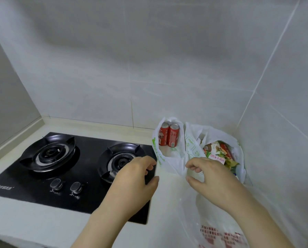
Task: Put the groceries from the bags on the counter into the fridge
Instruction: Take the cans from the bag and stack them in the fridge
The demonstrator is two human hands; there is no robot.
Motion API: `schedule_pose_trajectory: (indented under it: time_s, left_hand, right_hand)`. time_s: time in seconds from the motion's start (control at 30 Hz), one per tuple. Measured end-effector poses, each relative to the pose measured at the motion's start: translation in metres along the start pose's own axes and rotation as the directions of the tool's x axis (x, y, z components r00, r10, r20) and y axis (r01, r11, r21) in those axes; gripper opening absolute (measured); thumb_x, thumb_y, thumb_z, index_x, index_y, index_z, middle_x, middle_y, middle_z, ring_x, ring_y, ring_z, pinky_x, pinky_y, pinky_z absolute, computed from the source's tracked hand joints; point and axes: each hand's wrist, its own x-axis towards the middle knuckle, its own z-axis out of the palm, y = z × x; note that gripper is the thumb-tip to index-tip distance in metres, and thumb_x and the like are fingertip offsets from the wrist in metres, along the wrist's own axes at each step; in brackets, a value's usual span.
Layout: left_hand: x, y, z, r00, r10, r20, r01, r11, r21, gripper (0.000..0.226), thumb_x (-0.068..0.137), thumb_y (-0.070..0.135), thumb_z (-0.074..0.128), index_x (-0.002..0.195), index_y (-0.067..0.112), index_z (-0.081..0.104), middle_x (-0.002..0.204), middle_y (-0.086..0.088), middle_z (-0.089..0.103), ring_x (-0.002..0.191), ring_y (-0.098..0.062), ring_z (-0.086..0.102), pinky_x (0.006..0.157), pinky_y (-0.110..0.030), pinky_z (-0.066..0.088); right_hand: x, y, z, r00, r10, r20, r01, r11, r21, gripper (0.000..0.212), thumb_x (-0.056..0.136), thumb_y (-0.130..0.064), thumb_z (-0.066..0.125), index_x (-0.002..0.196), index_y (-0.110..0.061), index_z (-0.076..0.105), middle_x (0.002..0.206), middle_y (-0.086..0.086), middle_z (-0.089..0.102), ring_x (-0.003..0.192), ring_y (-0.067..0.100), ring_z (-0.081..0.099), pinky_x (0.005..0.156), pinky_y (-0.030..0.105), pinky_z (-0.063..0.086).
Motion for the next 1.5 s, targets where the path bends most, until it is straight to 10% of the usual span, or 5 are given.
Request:
schedule_pose_trajectory:
  time_s: [1.03, 1.5]
  left_hand:
    - [0.239, -0.110, 0.036, 0.972, 0.135, 0.191, -0.128, 0.991, -0.048, 0.036, 0.089, 0.028, 0.057, 0.124, 0.027, 0.053, 0.115, 0.010, 0.057, 0.104, -0.007, 0.055, 0.085, -0.016, 0.043]
    - [0.341, -0.127, 0.144, 0.956, 0.031, 0.292, -0.019, 0.999, -0.041, 0.024, 0.083, 0.019, 0.058, 0.107, 0.016, 0.059, 0.104, 0.000, 0.055, 0.094, -0.020, 0.058, 0.081, -0.033, 0.048]
  right_hand:
    - [0.235, 0.042, 0.047, 0.975, 0.198, 0.102, -0.198, 0.980, -0.008, 0.031, 0.089, -0.030, 0.060, 0.120, -0.026, 0.058, 0.118, -0.011, 0.060, 0.108, 0.005, 0.054, 0.094, 0.025, 0.045]
    - [0.336, 0.130, 0.090, 0.968, 0.216, 0.127, -0.216, 0.976, -0.010, 0.035, 0.085, -0.025, 0.061, 0.120, -0.021, 0.060, 0.121, -0.002, 0.062, 0.113, 0.014, 0.055, 0.088, 0.022, 0.038]
